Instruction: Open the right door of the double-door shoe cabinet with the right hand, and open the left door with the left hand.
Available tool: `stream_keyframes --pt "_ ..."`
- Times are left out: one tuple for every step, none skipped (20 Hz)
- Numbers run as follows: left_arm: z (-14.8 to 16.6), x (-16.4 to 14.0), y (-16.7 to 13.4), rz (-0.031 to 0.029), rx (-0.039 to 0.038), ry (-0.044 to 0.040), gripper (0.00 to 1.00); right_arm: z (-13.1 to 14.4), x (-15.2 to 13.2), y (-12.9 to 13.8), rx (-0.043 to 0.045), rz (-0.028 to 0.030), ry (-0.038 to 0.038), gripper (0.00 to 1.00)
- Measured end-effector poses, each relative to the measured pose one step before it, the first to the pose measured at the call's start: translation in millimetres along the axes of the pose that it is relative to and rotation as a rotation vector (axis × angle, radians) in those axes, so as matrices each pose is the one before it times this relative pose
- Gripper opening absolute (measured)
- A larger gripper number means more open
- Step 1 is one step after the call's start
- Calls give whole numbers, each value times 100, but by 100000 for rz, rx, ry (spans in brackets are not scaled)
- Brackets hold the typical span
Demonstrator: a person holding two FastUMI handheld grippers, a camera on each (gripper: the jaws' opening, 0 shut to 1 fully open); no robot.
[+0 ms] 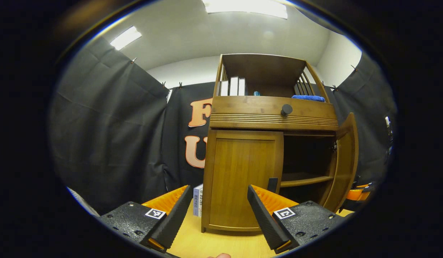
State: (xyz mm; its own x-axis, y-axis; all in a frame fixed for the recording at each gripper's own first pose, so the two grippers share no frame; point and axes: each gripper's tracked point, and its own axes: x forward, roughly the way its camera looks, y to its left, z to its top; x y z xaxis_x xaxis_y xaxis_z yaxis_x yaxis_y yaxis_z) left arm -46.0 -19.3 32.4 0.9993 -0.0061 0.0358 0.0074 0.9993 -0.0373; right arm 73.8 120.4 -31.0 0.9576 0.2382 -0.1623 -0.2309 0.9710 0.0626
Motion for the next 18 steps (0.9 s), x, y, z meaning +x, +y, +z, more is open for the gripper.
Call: stream_keyframes --pt "-147 73 -143 -137 -351 277 94 48 -565 -807 -137 -1221 -648 27" --pt "-85 87 -174 -67 -269 326 92 56 -402 -665 -175 -817 -732 27" --pt "-41 -56 -206 -153 -294 60 92 202 -266 -568 -191 -543 -729 26" --pt "121 6 -330 -779 -291 -237 92 35 -284 -618 -348 -598 -162 26" --pt "63 129 -343 -882 1 -210 94 -99 -354 -736 -516 -714 166 26" --pt "45 100 -258 -580 268 -279 92 -50 -183 -499 -484 -675 265 30" --pt "-23 56 -287 -417 305 -196 94 -83 -111 -621 -529 -1243 205 25" --pt "-103 96 -318 -358 13 -9 94 -222 -47 -844 -429 -1724 806 21" --pt "-116 43 -316 -340 -385 65 94 -174 -24 -749 -29 -1857 351 25" --pt "-117 -15 -338 -485 -678 39 92 79 -73 -650 377 -1718 -275 30" --pt "-102 -48 -416 -844 -573 68 94 -29 -121 -503 622 -1052 -192 25" --pt "-129 40 -391 -667 -174 326 94 -86 27 -820 463 -1169 -93 23" --pt "-249 16 -314 -540 146 286 94 -55 66 -800 -60 -1250 275 21" --pt "-154 -21 -229 -258 249 227 92 -106 -82 -723 53 -845 573 30" --pt "-11 51 -77 -14 117 120 92 210 -5 -635 64 -80 -204 19" --pt "-69 1 -68 -91 -131 -4 92 -41 -38 -408 -518 375 295 19" --pt "-12 84 -196 -228 -278 22 92 57 77 -385 -1011 411 -29 19" --pt "-40 69 -148 -365 -122 93 92 -3 2 -392 -1648 576 -3 19"
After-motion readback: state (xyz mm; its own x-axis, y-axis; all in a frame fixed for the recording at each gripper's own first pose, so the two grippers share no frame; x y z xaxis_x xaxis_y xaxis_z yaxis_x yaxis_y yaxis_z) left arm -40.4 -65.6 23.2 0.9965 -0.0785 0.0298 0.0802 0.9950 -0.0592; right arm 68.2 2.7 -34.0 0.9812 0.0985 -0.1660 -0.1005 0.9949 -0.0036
